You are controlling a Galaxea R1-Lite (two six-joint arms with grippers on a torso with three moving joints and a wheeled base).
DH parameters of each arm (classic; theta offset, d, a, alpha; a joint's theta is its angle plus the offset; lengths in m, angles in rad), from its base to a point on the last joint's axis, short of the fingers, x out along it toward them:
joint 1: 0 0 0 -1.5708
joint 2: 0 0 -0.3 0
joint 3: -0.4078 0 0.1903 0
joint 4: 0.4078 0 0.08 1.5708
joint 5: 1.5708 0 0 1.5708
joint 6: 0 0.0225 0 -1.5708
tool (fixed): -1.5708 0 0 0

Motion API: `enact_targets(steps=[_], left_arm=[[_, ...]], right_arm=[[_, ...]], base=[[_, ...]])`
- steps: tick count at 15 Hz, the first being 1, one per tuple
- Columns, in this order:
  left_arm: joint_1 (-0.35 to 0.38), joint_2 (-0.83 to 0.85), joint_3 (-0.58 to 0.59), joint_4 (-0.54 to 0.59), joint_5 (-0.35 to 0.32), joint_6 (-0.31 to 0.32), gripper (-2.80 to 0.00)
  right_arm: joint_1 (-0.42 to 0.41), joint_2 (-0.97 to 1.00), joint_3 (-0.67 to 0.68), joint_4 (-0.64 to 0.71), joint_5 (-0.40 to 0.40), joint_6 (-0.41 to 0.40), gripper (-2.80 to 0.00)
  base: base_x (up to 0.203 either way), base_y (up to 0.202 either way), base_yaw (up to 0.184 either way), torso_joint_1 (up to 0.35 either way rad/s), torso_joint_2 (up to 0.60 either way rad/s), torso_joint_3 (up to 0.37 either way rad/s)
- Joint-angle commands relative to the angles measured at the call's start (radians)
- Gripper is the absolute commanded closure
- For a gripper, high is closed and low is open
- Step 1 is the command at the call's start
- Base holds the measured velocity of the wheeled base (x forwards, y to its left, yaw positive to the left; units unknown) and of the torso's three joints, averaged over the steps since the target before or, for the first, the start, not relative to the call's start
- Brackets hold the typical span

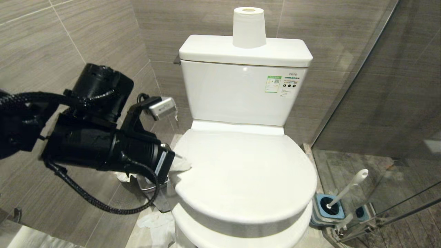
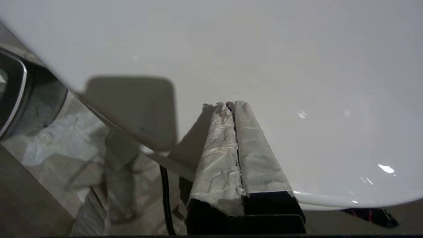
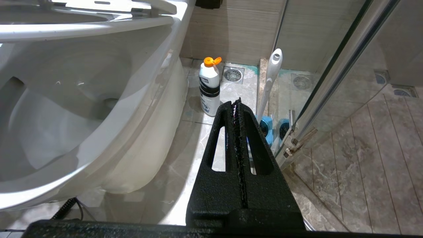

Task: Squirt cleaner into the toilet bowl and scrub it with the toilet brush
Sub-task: Close the toilet lid

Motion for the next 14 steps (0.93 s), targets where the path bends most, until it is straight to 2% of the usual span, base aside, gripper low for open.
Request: enact_targets(steps=[1,3,7,11,14], left_arm=[[-0.017,-0.012,0.112,-0.005,0.007,-0.005,0.0],[-0.031,-0.001,0.174,-0.062,0.047,-0.03,0.0],[-0.041,0.066,0.3,-0.301,0.136,-0.042,0.0],[-0.043,0.116,0.421,-0.443,0.167,-0.04,0.0],[-0.061,0.193,0.526,-0.625,0.231,-0.035,0.0]], right_arm=[[0.0,0.001,-0.001,0.0,0.0,0.001,0.0],[0.0,0.001,-0.001,0.0,0.0,0.001,0.0],[0.0,0.001,0.0,0.0,0.0,0.001,0.0],[0.0,0.001,-0.001,0.0,0.0,0.001,0.0],[0.0,0.001,0.001,0.0,0.0,0.001,0.0]], base=[[0.0,0.0,0.0,0.0,0.0,0.0],[0.0,0.0,0.0,0.0,0.0,0.0],[0.0,0.0,0.0,0.0,0.0,0.0],[0.0,0.0,0.0,0.0,0.0,0.0],[0.0,0.0,0.0,0.0,0.0,0.0]])
